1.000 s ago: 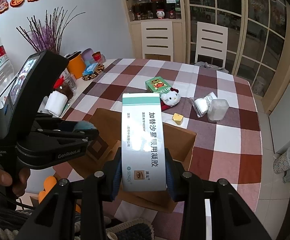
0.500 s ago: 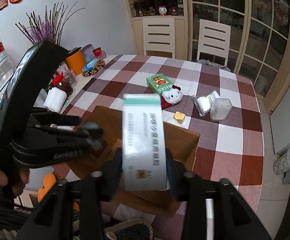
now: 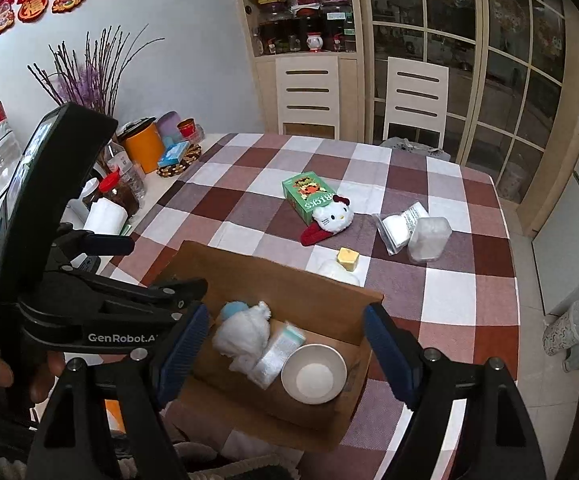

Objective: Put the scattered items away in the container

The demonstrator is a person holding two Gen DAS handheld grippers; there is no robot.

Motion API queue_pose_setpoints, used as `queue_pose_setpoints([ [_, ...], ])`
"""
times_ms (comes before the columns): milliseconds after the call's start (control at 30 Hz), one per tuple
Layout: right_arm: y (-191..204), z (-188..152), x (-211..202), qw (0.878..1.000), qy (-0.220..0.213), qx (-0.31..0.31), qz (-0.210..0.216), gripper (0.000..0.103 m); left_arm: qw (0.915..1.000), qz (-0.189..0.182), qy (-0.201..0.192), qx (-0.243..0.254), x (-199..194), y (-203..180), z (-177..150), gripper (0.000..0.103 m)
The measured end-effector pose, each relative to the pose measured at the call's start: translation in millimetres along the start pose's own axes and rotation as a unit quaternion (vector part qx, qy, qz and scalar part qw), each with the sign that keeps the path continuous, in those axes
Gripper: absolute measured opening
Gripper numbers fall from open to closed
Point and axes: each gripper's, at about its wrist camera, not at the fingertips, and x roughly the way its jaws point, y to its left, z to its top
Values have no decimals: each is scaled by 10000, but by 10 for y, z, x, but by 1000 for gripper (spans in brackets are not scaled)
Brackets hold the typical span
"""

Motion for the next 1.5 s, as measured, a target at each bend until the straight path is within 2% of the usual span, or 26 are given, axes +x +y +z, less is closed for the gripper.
queue_pose_setpoints([
  [900, -178, -85, -26, 9997, 118, 212, 51, 83, 9999, 10, 131, 22, 1, -48, -72, 94],
  [1067, -220, -101, -39, 9995, 135, 287, 36, 91, 9999, 29, 142, -15, -14, -20, -94, 94],
  [1500, -268, -138, -23, 9991, 194, 363, 43, 94, 9998, 32, 193, -55, -13, 11, -140, 94],
])
